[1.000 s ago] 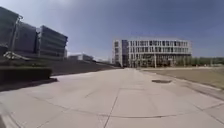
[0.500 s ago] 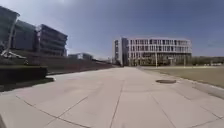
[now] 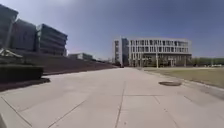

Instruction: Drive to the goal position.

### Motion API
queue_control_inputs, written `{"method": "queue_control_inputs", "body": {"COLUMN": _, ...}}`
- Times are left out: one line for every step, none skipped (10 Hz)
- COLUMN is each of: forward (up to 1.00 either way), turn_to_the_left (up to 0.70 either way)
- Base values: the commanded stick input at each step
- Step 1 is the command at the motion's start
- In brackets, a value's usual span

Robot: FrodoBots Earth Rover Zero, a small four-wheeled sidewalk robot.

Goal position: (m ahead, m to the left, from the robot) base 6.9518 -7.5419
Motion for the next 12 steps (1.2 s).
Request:
{"method": "queue_control_inputs", "body": {"forward": 0.7, "turn_to_the_left": 0.0}}
{"method": "queue_control_inputs", "body": {"forward": 0.7, "turn_to_the_left": -0.25}}
{"method": "queue_control_inputs", "body": {"forward": 0.7, "turn_to_the_left": -0.22}}
{"method": "queue_control_inputs", "body": {"forward": 0.7, "turn_to_the_left": -0.08}}
{"method": "queue_control_inputs", "body": {"forward": 0.7, "turn_to_the_left": 0.01}}
{"method": "queue_control_inputs", "body": {"forward": 0.58, "turn_to_the_left": 0.01}}
{"method": "queue_control_inputs", "body": {"forward": 0.37, "turn_to_the_left": 0.01}}
{"method": "queue_control_inputs", "body": {"forward": 0.21, "turn_to_the_left": 0.01}}
{"method": "queue_control_inputs", "body": {"forward": 0.2, "turn_to_the_left": 0.01}}
{"method": "queue_control_inputs", "body": {"forward": 0.14, "turn_to_the_left": 0.01}}
{"method": "queue_control_inputs", "body": {"forward": 0.14, "turn_to_the_left": 0.01}}
{"method": "queue_control_inputs", "body": {"forward": 0.14, "turn_to_the_left": 0.01}}
